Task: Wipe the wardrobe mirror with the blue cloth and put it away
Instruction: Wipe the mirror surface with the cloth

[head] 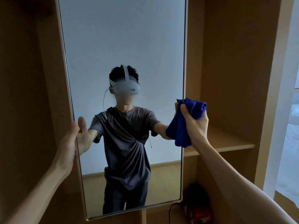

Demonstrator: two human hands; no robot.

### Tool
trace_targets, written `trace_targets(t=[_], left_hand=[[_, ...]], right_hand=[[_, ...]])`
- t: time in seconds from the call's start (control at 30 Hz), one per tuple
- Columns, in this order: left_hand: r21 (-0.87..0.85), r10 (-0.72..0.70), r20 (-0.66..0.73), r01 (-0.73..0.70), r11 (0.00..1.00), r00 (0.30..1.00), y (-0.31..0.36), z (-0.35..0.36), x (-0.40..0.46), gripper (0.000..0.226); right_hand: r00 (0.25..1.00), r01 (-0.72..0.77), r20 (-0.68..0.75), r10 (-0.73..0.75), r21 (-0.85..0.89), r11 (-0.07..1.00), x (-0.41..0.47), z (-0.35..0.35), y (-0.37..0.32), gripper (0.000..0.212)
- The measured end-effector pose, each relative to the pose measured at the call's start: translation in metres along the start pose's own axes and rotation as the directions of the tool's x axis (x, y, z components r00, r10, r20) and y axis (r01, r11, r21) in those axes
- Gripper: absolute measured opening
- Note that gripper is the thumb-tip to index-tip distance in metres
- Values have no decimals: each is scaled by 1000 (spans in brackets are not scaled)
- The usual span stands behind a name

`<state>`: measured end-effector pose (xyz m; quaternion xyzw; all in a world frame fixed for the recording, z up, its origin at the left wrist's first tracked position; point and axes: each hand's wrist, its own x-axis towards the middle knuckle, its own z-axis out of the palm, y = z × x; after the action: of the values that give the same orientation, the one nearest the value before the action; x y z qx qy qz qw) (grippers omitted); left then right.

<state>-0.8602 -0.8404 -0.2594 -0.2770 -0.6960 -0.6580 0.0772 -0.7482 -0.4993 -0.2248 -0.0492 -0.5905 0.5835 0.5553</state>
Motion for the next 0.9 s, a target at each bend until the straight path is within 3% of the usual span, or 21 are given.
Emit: trace_targets(t=[0.27,0.47,0.6,0.7,0.83,0.9], left_hand=[[-27,77,-61,-78,997,995,158,-19,88,100],[-76,-96,-114,88,993,989,221,-27,126,107],[-32,-136,-126,133,991,983,220,-23,120,95],[-3,-100,-146,100,995,984,218,-20,119,71],[-26,-127,-265,125,992,956,212,-13,120,79],[-58,-137,-307,125,990,942,215,-8,117,67]], right_hand=[[998,-53,-15,53,13,999,93,46,-116,23],[987,-159,40,158,-3,987,127,61,-172,25],[955,-258,132,267,-85,962,119,50,-170,25],[893,-393,182,411,-125,911,102,34,-155,26],[814,-493,243,528,-192,849,65,7,-117,32],[775,-529,257,577,-236,815,46,-6,-97,35]])
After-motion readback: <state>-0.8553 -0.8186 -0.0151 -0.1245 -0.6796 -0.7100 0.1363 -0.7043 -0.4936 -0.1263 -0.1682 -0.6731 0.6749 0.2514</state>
